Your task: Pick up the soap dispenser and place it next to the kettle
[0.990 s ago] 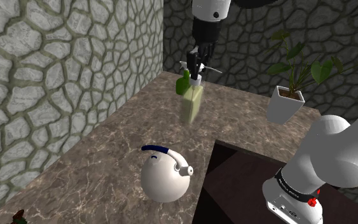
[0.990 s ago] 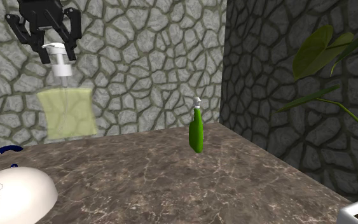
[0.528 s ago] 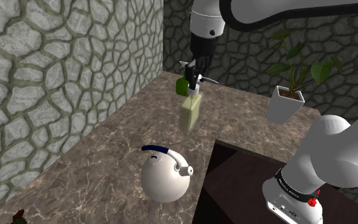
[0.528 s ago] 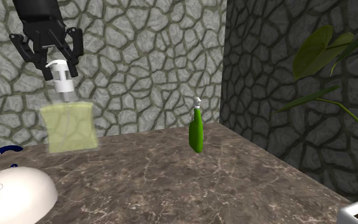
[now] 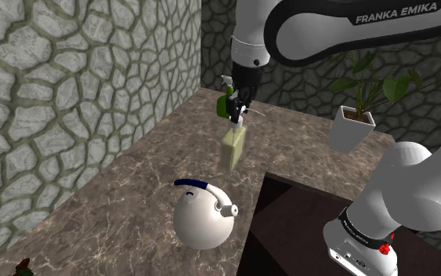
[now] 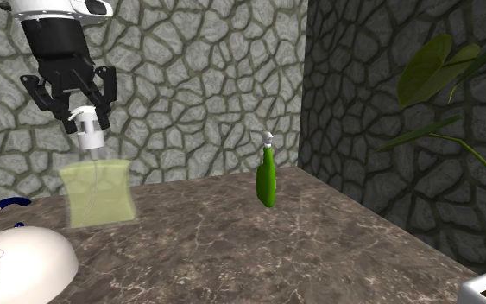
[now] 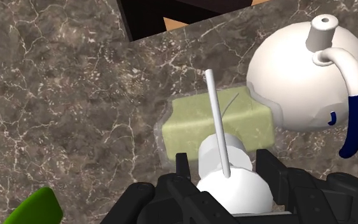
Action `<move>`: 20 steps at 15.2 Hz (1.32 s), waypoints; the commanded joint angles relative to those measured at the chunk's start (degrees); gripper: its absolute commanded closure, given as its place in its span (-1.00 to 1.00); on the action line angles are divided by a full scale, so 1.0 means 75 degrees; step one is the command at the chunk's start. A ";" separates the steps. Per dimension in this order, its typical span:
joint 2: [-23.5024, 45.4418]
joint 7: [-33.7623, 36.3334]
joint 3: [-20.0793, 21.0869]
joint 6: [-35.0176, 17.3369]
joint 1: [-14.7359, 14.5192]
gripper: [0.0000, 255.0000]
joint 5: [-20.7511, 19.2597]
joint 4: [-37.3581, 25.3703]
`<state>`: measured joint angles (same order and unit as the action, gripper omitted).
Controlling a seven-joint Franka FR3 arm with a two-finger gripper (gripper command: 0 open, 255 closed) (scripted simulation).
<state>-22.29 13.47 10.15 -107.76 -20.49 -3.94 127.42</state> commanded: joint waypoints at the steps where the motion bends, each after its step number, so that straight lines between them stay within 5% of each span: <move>1: -0.0024 0.0007 -0.0006 -0.0211 0.0000 1.00 -0.0003 0.0228; 20: 0.0483 0.0300 0.0093 -0.2156 0.0028 1.00 -0.0143 0.1686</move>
<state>-19.04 15.65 10.85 -123.30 -20.34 -4.90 139.87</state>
